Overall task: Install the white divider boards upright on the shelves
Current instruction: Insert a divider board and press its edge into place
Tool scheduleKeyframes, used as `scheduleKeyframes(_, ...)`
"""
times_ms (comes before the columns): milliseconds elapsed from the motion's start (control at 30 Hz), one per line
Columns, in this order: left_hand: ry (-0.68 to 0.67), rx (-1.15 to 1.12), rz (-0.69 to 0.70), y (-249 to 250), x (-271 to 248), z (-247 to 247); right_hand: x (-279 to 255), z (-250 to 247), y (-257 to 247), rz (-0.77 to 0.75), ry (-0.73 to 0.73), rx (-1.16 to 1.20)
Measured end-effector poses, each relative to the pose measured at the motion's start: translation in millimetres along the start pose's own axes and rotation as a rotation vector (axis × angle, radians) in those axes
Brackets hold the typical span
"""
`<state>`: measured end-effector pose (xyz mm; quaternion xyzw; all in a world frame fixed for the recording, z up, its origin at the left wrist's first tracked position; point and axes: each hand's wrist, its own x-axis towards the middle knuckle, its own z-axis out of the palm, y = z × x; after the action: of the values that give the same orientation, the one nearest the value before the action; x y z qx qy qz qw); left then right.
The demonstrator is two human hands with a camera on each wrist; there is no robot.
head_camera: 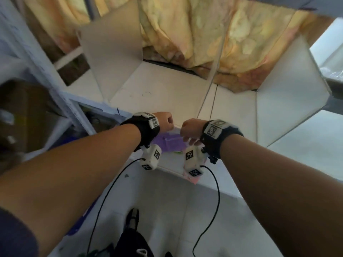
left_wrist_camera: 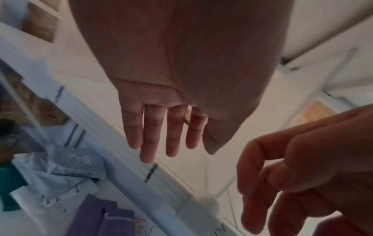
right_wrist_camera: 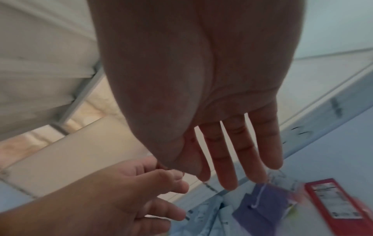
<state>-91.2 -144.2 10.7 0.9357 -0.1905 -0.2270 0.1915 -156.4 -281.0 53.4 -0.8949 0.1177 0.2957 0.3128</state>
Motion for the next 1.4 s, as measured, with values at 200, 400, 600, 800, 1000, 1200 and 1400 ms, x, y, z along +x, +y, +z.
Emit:
scheduleKeyframes(200, -0.01, -0.068, -0.126, -113.4, -1.7, -42.0, 56.2, 28.8, -105.0, -0.065, -0.04, -0.163)
scheduleKeyframes(400, -0.007, -0.14, -0.341, -224.4, 4.4, -81.3, 122.8, 54.5, -189.0, -0.092, -0.049, -0.264)
scheduleKeyframes(600, -0.059, -0.278, -0.46, -294.3, 9.5, -109.1, 182.6, 73.5, -232.1, -0.037, -0.004, -0.305)
scheduleKeyframes(800, 0.042, -1.008, -0.633, -324.6, 43.0, -92.6, 229.8, 94.0, -226.7, 0.039, 0.132, -0.263)
scheduleKeyframes(1000, -0.055, -1.292, -0.667, -323.3, 77.2, -60.2, 252.8, 105.3, -227.6, 0.001, 0.137, -0.345)
scheduleKeyframes(1200, 0.02, -1.547, -0.638, -315.3, 82.2, -58.3, 270.8, 101.5, -235.2, 0.119, 0.089, -0.406)
scheduleKeyframes(1400, 0.057, -1.605, -0.664, -311.5, 89.7, -54.4, 286.0, 104.3, -235.0, 0.103, 0.142, -0.433)
